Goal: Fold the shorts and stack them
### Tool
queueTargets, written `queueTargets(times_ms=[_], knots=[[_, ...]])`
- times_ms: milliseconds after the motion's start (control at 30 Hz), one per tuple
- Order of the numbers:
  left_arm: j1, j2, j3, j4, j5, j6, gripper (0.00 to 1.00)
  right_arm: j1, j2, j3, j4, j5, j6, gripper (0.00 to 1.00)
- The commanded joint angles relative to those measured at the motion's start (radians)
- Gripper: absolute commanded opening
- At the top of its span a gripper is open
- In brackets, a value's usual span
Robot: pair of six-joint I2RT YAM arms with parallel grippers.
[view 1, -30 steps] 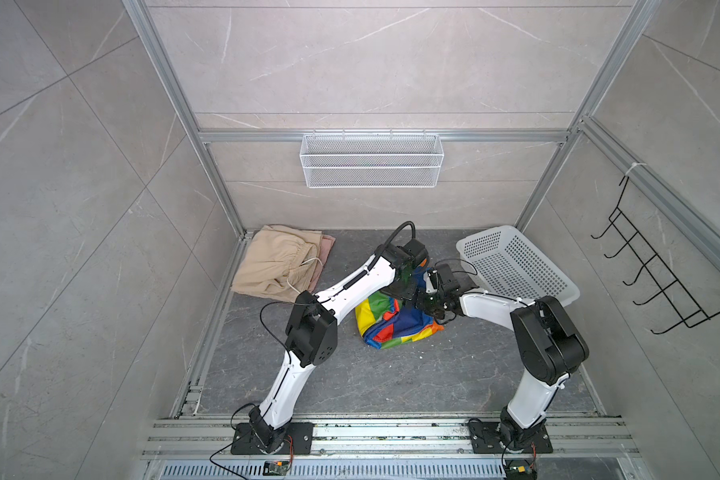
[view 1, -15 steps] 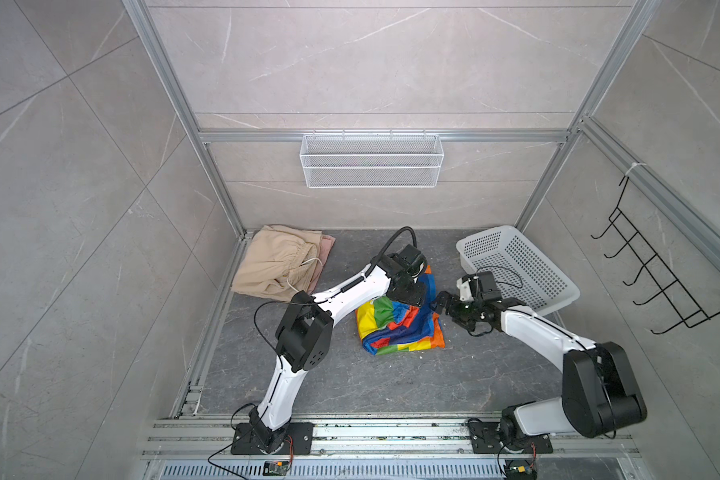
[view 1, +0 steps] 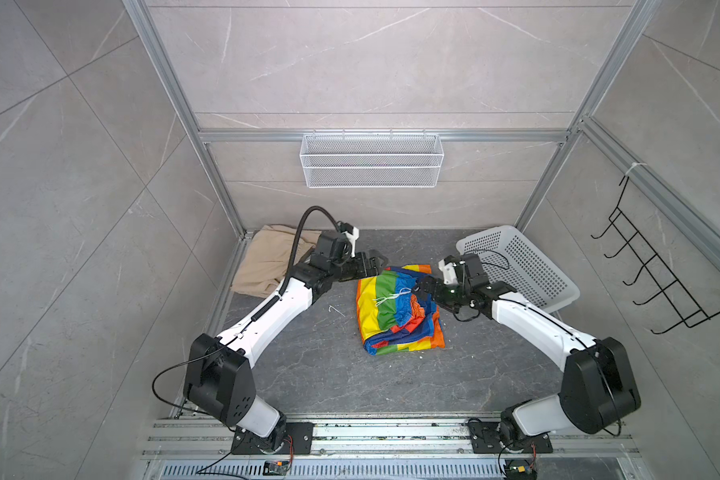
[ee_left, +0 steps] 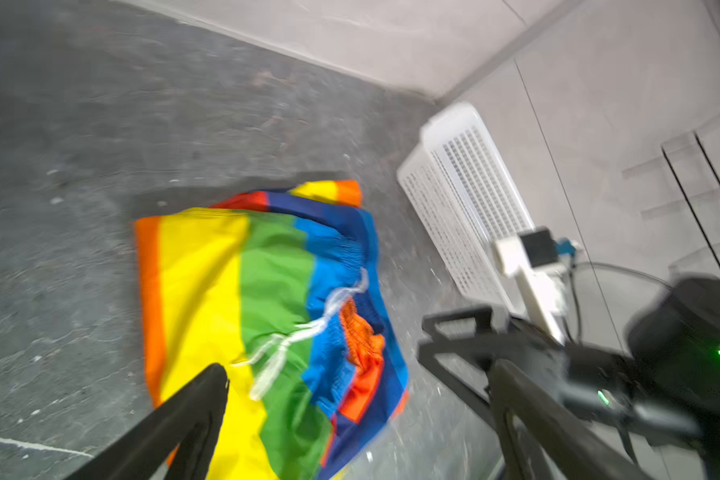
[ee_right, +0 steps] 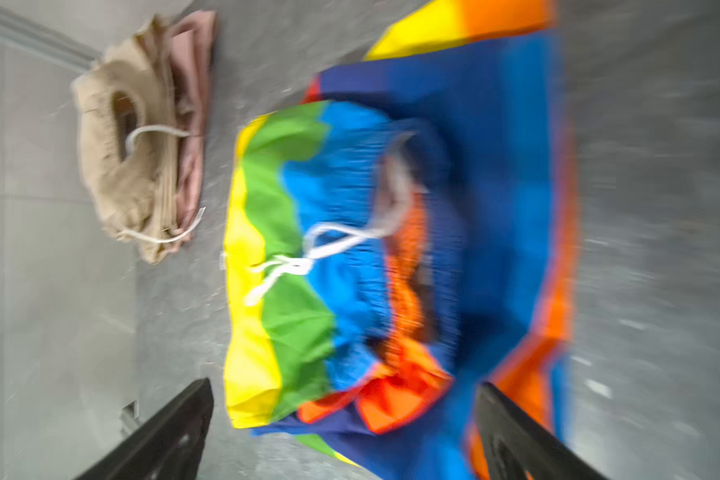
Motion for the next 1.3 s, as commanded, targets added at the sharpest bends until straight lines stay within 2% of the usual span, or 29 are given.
queueTargets(times_ms=[0, 100, 233, 533, 633, 733, 800, 867, 967, 1133, 1233, 1267], knots=[[-0.015, 0.04, -0.193, 0.169, 0.082, -0.138, 1.0, 0.054, 0.11, 0.041, 0.078, -0.048, 0.058, 0.99], [-0.004, 0.094, -0.281, 0.291, 0.151, -0.207, 1.0, 0.072, 0.192, 0.044, 0.093, -0.04, 0.059, 0.99], [-0.01, 0.177, -0.289, 0.296, 0.177, -0.211, 1.0, 0.07, 0.246, 0.014, 0.081, 0.007, 0.041, 1.0], [-0.004, 0.201, -0.192, 0.058, 0.069, -0.063, 0.98, 0.049, 0.148, -0.044, 0.068, 0.014, 0.027, 1.0], [-0.011, 0.275, -0.139, 0.014, 0.091, -0.03, 0.86, 0.026, 0.11, -0.043, 0.053, 0.008, 0.026, 0.99], [-0.025, 0.341, -0.072, -0.089, 0.04, 0.014, 0.72, 0.001, 0.078, -0.053, 0.045, 0.002, 0.025, 1.0], [-0.028, 0.369, -0.047, -0.129, 0.011, 0.036, 0.58, -0.013, 0.06, -0.062, 0.042, -0.005, 0.023, 0.99], [-0.03, 0.394, -0.023, -0.168, -0.023, 0.065, 0.5, -0.023, 0.041, -0.073, 0.041, -0.008, 0.021, 1.0], [-0.044, 0.427, 0.024, -0.231, -0.074, 0.109, 0.32, -0.032, 0.015, -0.084, 0.037, -0.009, 0.016, 0.99], [-0.049, 0.448, 0.09, -0.305, -0.115, 0.146, 0.17, -0.041, -0.019, -0.098, 0.031, -0.001, 0.009, 0.99], [-0.048, 0.423, 0.147, -0.397, -0.177, 0.192, 0.02, -0.042, -0.03, -0.102, 0.026, -0.002, 0.006, 0.99], [-0.047, 0.414, 0.175, -0.438, -0.202, 0.209, 0.0, -0.042, -0.033, -0.103, 0.024, 0.0, 0.005, 0.99]])
